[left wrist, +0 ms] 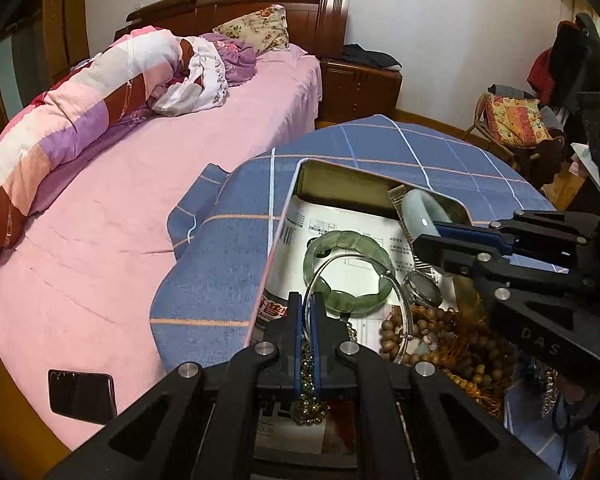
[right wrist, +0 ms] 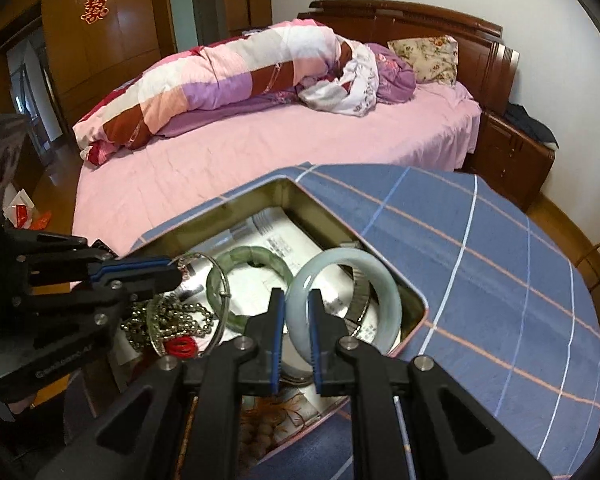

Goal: Organize jewelry
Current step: 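Lower the white bangle into the tin with the right gripper while the left gripper lowers the silver bangle, then open both grippers and move them to the purple bracelet and pearl necklace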

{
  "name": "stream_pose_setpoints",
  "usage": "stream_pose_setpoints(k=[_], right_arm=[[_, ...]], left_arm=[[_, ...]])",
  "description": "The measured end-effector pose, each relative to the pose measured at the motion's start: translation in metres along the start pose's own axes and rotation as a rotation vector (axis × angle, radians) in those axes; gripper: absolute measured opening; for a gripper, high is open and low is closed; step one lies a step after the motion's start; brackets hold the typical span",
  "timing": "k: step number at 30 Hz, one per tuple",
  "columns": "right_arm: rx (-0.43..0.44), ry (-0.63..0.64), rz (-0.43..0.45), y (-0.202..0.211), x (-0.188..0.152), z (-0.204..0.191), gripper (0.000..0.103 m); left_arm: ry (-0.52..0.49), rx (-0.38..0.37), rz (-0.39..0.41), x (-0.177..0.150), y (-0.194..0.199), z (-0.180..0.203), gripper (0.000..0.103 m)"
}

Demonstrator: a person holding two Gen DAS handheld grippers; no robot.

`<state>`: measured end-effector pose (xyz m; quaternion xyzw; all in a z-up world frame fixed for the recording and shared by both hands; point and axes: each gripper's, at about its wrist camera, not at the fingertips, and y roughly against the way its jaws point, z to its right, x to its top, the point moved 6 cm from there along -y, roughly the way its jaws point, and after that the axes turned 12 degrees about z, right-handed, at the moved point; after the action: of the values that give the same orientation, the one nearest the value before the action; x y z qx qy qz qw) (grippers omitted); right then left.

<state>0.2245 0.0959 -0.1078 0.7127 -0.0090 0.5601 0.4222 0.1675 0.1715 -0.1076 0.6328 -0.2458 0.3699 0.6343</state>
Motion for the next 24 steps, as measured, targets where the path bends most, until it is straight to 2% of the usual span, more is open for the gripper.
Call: stream_pose_setpoints(k=[7, 9, 11, 13, 14, 15, 16, 17, 19, 21, 24], right_arm=[[-0.009, -0.052, 0.024, 0.007, -0.002, 0.006, 0.017], [-0.01, -0.062, 0.031, 0.012, -0.001, 0.006, 0.026], [-0.024, -0.06, 0.046, 0.019, 0.001, 0.007, 0.043], [-0.033, -0.067, 0.058, 0.025, 0.002, 0.009, 0.05], [-0.043, -0.074, 0.066, 0.03, 0.002, 0.011, 0.05], [-0.052, -0.08, 0.072, 0.034, 0.002, 0.014, 0.05], [-0.058, -0.086, 0.075, 0.037, 0.002, 0.015, 0.053], [-0.066, -0.094, 0.081, 0.042, 0.002, 0.019, 0.059], [-0.09, -0.108, 0.096, 0.056, 0.0, 0.024, 0.062], [-0.108, -0.113, 0.107, 0.07, -0.002, 0.026, 0.063], [-0.141, -0.112, 0.122, 0.096, -0.013, 0.031, 0.071]], left_arm=[[-0.005, 0.0, -0.004, -0.003, -0.001, 0.003, 0.004], [-0.006, -0.002, -0.003, -0.003, 0.0, 0.004, 0.004], [-0.008, 0.003, -0.005, -0.002, 0.001, 0.004, 0.004], [-0.009, 0.003, -0.004, -0.002, 0.003, 0.006, 0.005], [-0.011, 0.004, -0.004, -0.002, 0.003, 0.007, 0.007], [-0.016, 0.006, -0.007, -0.002, 0.004, 0.009, 0.014], [-0.021, 0.011, -0.004, -0.002, 0.005, 0.01, 0.03], [-0.023, 0.004, 0.005, -0.002, 0.008, 0.012, 0.036], [-0.022, -0.008, 0.014, -0.001, 0.01, 0.016, 0.048], [-0.043, 0.006, 0.031, 0.002, 0.015, 0.021, 0.054], [-0.047, -0.013, 0.05, 0.006, 0.023, 0.027, 0.055]])
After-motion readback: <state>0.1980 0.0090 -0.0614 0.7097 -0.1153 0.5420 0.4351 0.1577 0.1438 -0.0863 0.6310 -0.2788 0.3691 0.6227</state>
